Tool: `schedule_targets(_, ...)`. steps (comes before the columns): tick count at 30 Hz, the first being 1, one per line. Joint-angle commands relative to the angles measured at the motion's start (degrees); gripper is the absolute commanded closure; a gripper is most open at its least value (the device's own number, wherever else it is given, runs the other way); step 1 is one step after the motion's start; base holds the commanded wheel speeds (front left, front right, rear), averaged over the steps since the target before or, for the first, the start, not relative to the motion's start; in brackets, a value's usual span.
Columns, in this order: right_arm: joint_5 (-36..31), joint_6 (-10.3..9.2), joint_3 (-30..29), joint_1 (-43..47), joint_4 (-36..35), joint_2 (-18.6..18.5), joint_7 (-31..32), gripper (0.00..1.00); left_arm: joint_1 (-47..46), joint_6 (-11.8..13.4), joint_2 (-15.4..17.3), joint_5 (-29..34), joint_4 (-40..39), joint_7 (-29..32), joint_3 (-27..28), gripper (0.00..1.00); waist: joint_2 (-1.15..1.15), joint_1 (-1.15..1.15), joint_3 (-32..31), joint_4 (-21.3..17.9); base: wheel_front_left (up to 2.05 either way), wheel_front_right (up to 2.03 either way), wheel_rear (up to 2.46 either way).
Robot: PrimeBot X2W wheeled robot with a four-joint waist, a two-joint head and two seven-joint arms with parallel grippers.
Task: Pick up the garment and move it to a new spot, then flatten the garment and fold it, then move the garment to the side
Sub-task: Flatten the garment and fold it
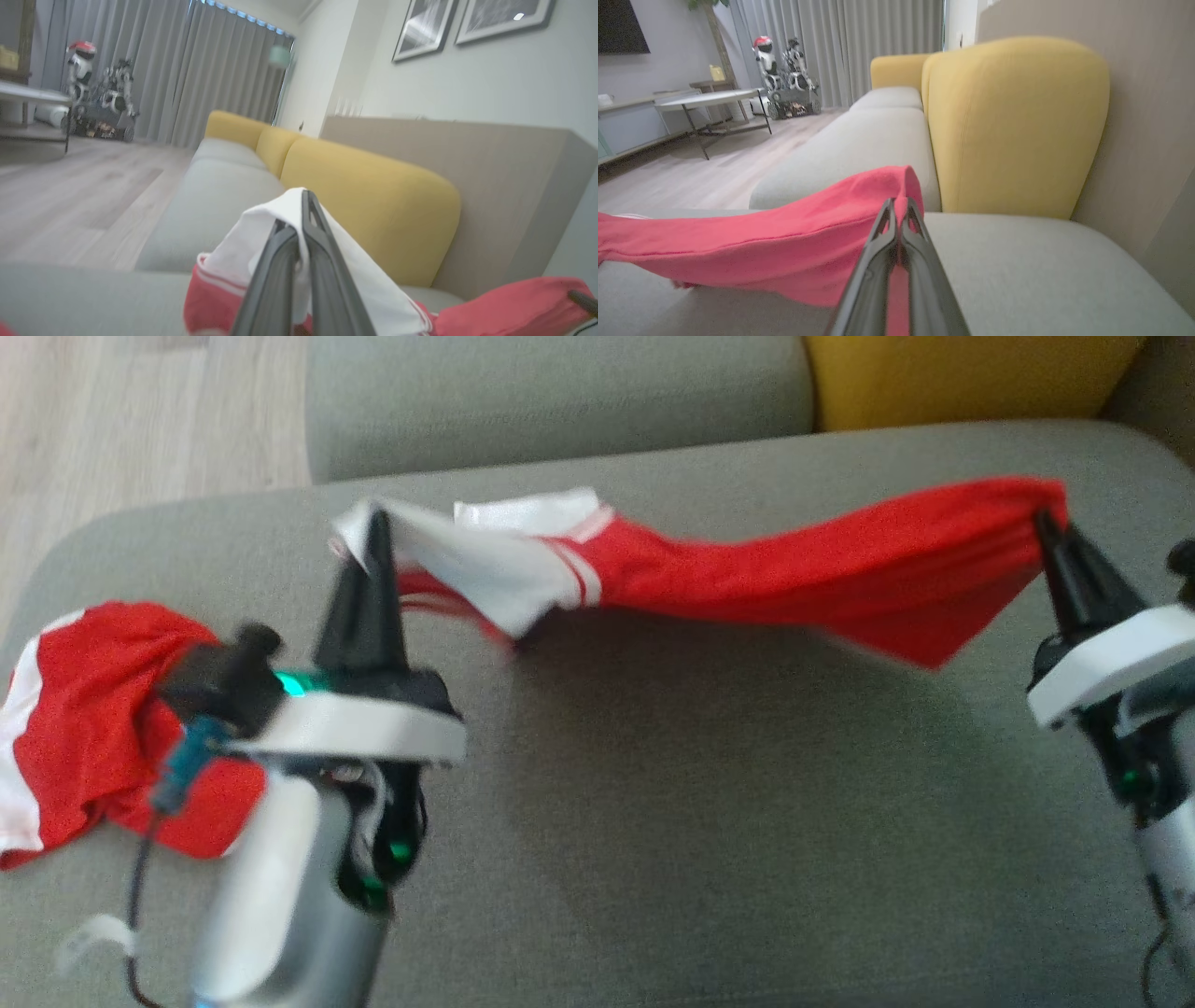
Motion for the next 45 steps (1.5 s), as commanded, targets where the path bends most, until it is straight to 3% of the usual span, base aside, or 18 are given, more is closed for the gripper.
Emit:
schedule_targets(1,0.0,-0.04,0.3,-2.8,-3.3,-2.0,-0.7,1.0,-4.8,-0.3,0.6,0.1,-3.3,-0.4,2.8,1.0,0.0,0.0,-1.3,-0.8,0.0,0.0,0.0)
schedule_targets(10,-0.5,-0.04,-0.3,-12.2,-13.7,-6.3,-1.3,1.0,-16.1,-0.1,3.1,-2.9,-12.8,4.8,7.8,1.0,0.0,0.0,-4.6,-2.7,0.0,0.0,0.0)
schedule_targets(19,-1.5,-0.04,-8.8,-13.6,-23.0,-4.1,10.5,1.0,-23.4,3.0,5.0,-4.5,-22.2,12.8,11.0,1.0,0.0,0.0,-5.4,-3.2,0.0,0.0,0.0)
schedule_targets(24,-3.7,-0.04,-11.6,-15.0,-24.4,-2.3,16.4,1.0,-28.6,2.4,8.0,-3.3,-19.3,17.5,10.3,1.0,0.0,0.0,-2.5,-3.3,0.0,0.0,0.0)
schedule_targets(32,-4.8,-0.04,-9.9,-27.2,-14.5,0.3,16.9,1.0,-43.3,-0.1,9.5,-2.7,-3.3,19.8,9.0,1.0,0.0,0.0,9.1,-3.2,0.0,0.0,0.0)
schedule_targets(36,-8.1,-0.04,-7.3,-41.7,-1.7,1.1,9.8,1.0,-57.5,-2.2,9.8,0.0,10.8,15.2,7.9,1.0,0.0,0.0,16.8,-2.1,0.0,0.0,0.0)
schedule_targets(45,-12.1,-0.04,-6.0,-57.4,17.4,2.9,-6.4,1.0,-70.0,-4.2,8.4,2.1,29.5,4.8,6.9,1.0,0.0,0.0,21.8,0.1,0.0,0.0,0.0)
